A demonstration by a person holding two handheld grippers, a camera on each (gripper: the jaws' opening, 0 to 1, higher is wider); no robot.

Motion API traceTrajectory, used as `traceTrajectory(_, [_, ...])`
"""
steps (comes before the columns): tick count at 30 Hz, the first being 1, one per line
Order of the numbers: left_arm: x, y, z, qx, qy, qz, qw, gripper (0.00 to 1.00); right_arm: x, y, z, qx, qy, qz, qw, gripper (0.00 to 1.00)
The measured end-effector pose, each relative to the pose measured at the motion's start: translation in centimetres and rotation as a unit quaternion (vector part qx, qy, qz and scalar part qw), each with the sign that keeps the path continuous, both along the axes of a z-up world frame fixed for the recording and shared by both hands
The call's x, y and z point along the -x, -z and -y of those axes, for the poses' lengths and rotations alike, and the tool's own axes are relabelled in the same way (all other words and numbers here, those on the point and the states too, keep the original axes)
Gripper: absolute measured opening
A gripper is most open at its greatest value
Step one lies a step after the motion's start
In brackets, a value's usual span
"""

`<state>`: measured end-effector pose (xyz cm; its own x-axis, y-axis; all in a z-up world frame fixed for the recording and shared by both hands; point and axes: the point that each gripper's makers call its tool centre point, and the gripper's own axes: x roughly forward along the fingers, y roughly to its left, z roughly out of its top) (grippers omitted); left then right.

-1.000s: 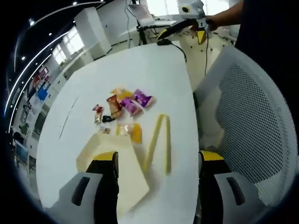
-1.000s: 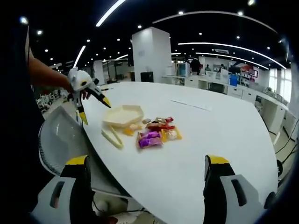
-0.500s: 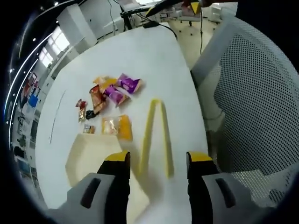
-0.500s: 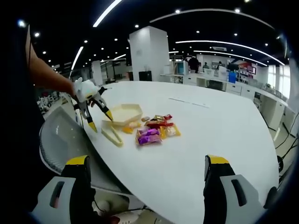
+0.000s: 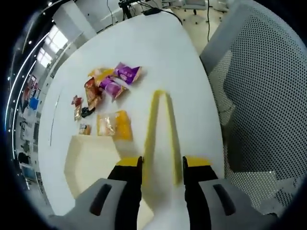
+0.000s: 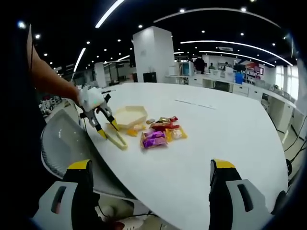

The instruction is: Place the target food into the container with the food tongs after gripping and lifting it, then release it inside without dropping or visibly crushing the food.

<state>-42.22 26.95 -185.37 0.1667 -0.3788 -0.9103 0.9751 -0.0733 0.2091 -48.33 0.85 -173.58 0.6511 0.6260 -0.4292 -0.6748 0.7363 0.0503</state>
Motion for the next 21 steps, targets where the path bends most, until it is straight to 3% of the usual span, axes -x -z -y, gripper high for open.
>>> traceTrajectory(7, [-0.37, -0.04, 0.15, 0.0, -0.02, -0.001, 0.9998, 0.24, -0.53, 0.07, -0.48, 0.001, -0.007, 0.0, 1.0, 1.0])
traceTrajectory(9, [-0.23, -0.2, 0.33, 0.004, -0.029, -0.014, 0.9995, 0.24, -0.62, 0.07, -0.61, 0.001, -0.009, 0.0, 1.0, 1.0])
traceTrajectory(13, [0.02, -0.03, 0.57, 0.001, -0.014, -0.015, 0.9998, 0.24, -0.65, 0.11, -0.7, 0.001, -0.011, -0.001, 0.9999, 1.0])
traceTrajectory(17, [0.46, -0.19, 0.7, 0.012, -0.025, -0.049, 0.9984, 0.23, -0.62, 0.18, -0.59, 0.002, -0.011, -0.004, 0.9999, 1.0])
traceTrajectory(21, [0.54, 0.07, 0.56, 0.01, -0.007, -0.046, 0.9989, 0.24, -0.62, 0.24, -0.41, 0.001, -0.009, -0.005, 0.9999, 1.0])
